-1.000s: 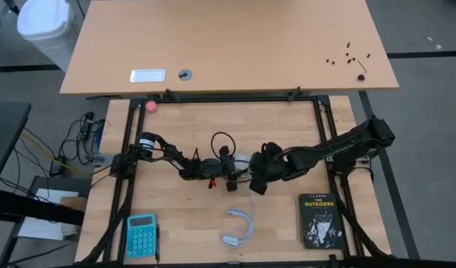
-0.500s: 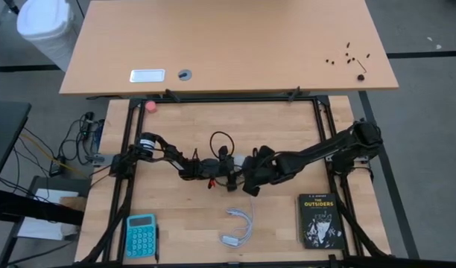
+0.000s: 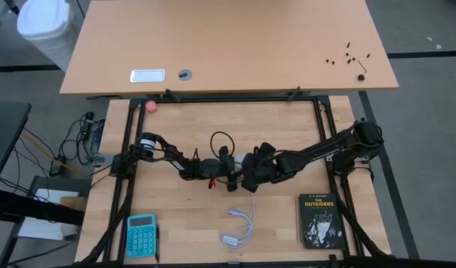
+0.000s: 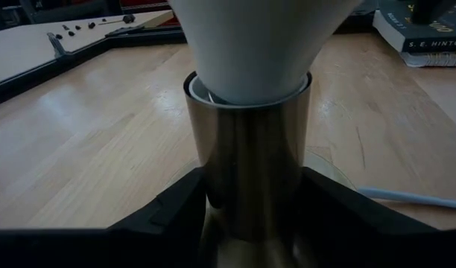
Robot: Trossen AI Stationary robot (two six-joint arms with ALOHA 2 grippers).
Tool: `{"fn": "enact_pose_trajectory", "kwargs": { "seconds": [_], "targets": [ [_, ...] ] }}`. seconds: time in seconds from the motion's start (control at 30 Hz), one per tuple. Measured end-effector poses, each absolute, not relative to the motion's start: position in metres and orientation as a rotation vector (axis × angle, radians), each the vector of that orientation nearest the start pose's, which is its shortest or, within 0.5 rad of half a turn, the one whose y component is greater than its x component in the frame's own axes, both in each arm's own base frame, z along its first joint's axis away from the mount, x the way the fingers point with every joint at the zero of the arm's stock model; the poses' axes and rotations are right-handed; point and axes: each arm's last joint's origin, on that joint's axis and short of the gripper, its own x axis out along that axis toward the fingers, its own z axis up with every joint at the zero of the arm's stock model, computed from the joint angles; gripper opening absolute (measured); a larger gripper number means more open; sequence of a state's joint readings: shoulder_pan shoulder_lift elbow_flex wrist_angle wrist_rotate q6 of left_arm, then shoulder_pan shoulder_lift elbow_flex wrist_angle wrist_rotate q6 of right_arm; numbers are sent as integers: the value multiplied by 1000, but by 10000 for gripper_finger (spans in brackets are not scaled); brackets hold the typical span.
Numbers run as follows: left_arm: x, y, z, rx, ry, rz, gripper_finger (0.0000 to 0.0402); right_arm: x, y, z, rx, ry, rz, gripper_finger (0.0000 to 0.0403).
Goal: Screw lightbulb
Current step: Insert the white lightbulb into the silver lamp
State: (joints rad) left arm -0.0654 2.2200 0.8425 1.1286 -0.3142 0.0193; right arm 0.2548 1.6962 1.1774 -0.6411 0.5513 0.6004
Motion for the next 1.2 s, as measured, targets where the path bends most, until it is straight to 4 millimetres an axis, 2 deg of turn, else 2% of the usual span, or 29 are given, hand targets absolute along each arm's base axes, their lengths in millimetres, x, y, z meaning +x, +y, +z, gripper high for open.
{"fn": "enact_pose_trajectory", "kwargs": {
  "seconds": [0.13, 0.33, 0.67, 0.97, 1.07, 1.2],
  "targets": [
    [378, -16, 61, 66, 250, 227, 209, 320, 75, 205, -1, 946, -569, 284],
    [378, -18, 60, 64, 269, 149, 209, 302, 87, 191, -98, 1007, -532, 284],
    [378, -23, 60, 46, 274, 8, 209, 282, 100, 162, -109, 978, -465, 284],
    [378, -23, 59, 45, 279, -5, 209, 258, 99, 182, -16, 772, -390, 284],
    [378, -23, 59, 44, 281, -5, 209, 242, 94, 173, -6, 716, -358, 284],
    [378, -24, 59, 41, 281, -5, 209, 226, 87, 163, 72, 538, -285, 284]
  ]
}}
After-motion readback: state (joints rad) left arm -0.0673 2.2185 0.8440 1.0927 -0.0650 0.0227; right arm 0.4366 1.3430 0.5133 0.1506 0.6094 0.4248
